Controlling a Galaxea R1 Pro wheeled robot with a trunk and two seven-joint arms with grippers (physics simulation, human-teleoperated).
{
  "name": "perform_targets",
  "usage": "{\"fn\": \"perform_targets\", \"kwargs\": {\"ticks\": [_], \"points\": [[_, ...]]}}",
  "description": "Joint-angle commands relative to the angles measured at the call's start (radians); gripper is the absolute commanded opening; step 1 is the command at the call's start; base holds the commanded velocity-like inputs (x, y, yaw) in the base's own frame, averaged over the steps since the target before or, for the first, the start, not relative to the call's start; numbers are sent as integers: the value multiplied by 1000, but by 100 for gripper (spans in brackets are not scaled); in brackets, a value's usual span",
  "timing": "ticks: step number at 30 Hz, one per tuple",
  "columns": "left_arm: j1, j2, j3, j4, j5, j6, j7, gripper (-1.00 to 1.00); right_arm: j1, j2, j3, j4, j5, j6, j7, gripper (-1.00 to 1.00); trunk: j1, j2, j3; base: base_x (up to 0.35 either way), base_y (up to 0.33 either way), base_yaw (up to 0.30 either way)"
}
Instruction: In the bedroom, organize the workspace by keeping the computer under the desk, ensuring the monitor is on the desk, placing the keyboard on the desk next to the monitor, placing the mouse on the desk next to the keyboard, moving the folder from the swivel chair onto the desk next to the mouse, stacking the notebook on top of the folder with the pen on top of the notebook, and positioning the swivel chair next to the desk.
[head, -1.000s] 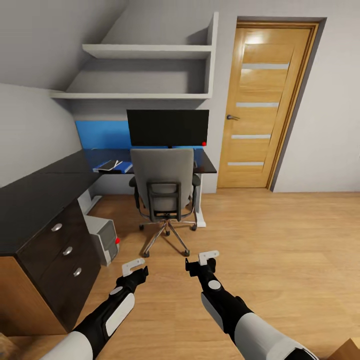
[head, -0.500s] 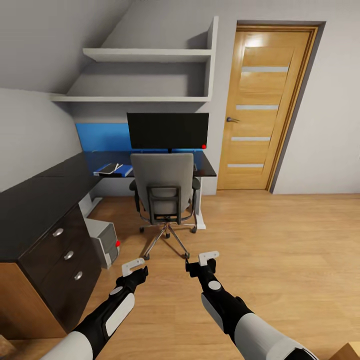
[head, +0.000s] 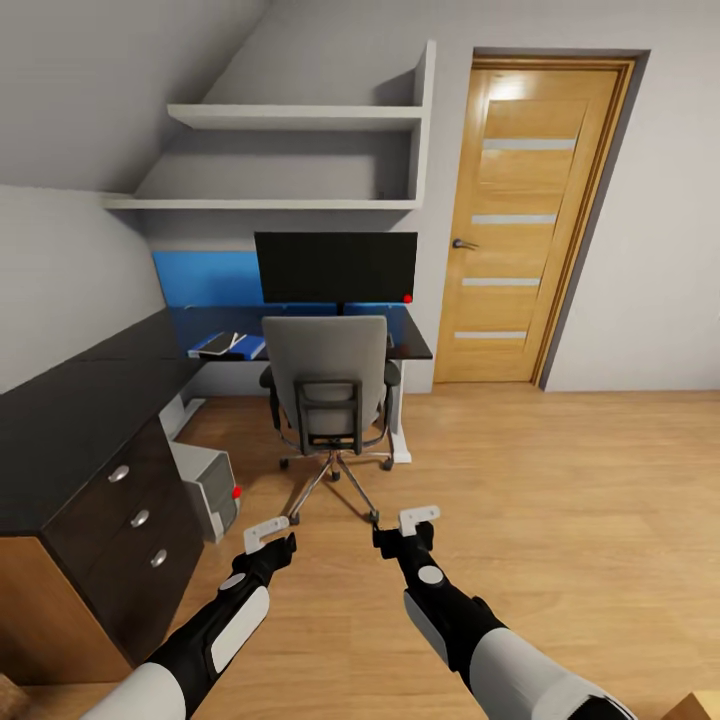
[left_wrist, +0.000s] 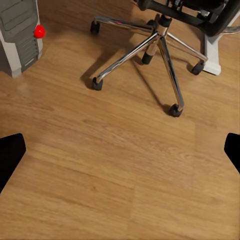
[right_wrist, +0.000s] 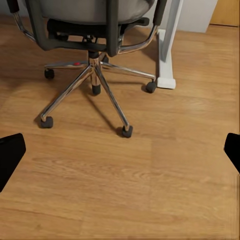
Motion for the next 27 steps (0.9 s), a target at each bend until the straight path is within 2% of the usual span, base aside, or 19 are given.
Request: {"fn": "perform_targets", "kwargs": {"ticks": [1, 14, 19, 27], "points": [[-1, 2, -8, -2, 8, -1, 9, 100, -1, 0, 8, 6, -11, -14, -7, 100, -4, 7, 2, 0, 0, 0], [-1, 7, -10, 9, 9, -1, 9, 100, -2, 0, 7, 76, -9, -113, -5, 100, -54, 98, 43, 0, 0, 0], [-1, 3, -15, 122, 8, -4, 9, 100, -2, -1, 7, 105, -10, -171, -5, 100, -73, 133, 59, 0, 0, 0], [-1, -20, -18, 352, 8, -14, 7, 100, -2, -28, 8, 169, -12, -252, -5, 100, -104, 189, 84, 0, 0, 0]]}}
